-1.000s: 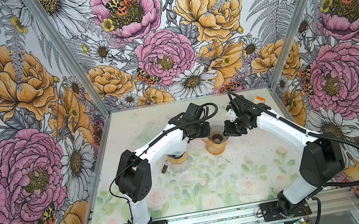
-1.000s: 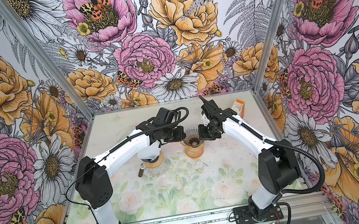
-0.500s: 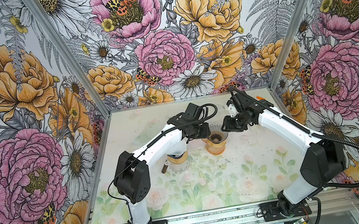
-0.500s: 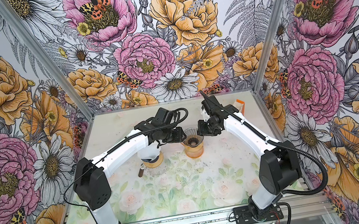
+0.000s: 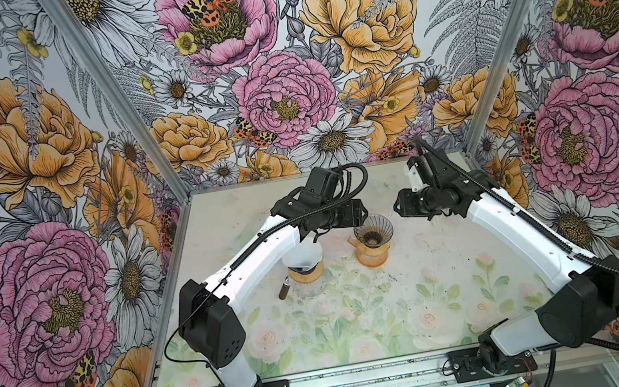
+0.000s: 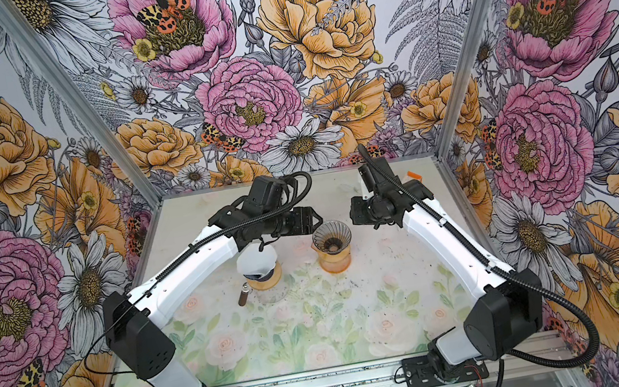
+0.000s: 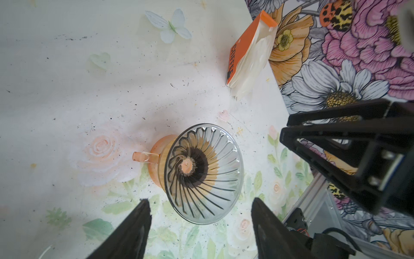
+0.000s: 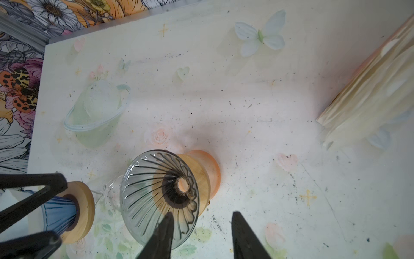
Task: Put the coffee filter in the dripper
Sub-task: 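Open the right gripper and withdraw it while the left gripper draws back, then move the right gripper to the filter box and lower it beside the filters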
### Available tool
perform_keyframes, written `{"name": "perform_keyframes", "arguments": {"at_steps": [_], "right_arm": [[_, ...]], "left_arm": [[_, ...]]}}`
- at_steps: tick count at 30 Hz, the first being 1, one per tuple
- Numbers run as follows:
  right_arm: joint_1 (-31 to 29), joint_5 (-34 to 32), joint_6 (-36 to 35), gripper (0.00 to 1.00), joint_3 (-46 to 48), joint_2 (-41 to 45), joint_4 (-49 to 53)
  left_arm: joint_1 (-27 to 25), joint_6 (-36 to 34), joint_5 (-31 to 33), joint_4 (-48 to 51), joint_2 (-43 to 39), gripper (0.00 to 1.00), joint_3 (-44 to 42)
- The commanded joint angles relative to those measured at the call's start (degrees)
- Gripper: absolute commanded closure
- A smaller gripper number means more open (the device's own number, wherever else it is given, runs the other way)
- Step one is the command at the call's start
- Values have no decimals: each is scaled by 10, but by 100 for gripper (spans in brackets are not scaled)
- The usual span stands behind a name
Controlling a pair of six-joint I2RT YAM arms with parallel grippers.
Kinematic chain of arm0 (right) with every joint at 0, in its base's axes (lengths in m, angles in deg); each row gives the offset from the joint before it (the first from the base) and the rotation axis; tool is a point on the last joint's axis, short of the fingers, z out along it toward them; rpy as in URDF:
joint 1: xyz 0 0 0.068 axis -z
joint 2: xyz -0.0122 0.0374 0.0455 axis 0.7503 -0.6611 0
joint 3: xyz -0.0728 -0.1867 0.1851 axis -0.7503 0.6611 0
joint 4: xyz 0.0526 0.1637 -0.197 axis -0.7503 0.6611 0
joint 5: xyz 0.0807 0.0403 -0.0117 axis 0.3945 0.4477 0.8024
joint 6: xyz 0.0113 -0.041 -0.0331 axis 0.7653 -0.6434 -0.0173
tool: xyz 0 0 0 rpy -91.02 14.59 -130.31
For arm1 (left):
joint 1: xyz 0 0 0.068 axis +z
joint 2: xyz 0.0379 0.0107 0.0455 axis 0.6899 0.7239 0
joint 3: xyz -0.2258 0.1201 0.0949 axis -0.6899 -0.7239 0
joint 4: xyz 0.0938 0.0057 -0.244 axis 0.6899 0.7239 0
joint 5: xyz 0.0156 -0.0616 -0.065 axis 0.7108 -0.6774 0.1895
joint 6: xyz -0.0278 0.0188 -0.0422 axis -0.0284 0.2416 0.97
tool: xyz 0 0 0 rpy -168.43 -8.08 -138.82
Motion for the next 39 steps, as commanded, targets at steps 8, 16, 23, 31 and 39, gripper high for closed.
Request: {"name": "perform_keyframes", "arguments": {"at_steps": [8, 16, 23, 31, 39], "right_arm": [[49, -72, -18, 56, 0, 48, -2], [113, -80, -12, 58, 39, 36, -3], [156, -74, -6, 64, 81, 12, -29], [191, -56, -7, 70, 93, -44, -84], [202, -65, -13, 72, 74, -119, -122]], "left_arm": [[3, -56, 55, -4, -134, 6, -5], [6, -64, 91, -47, -257, 1, -129], [10, -45, 98, -52, -309, 1, -203], [10, -42, 93, -53, -318, 1, -216], [11, -40, 84, -58, -303, 1, -217]]}}
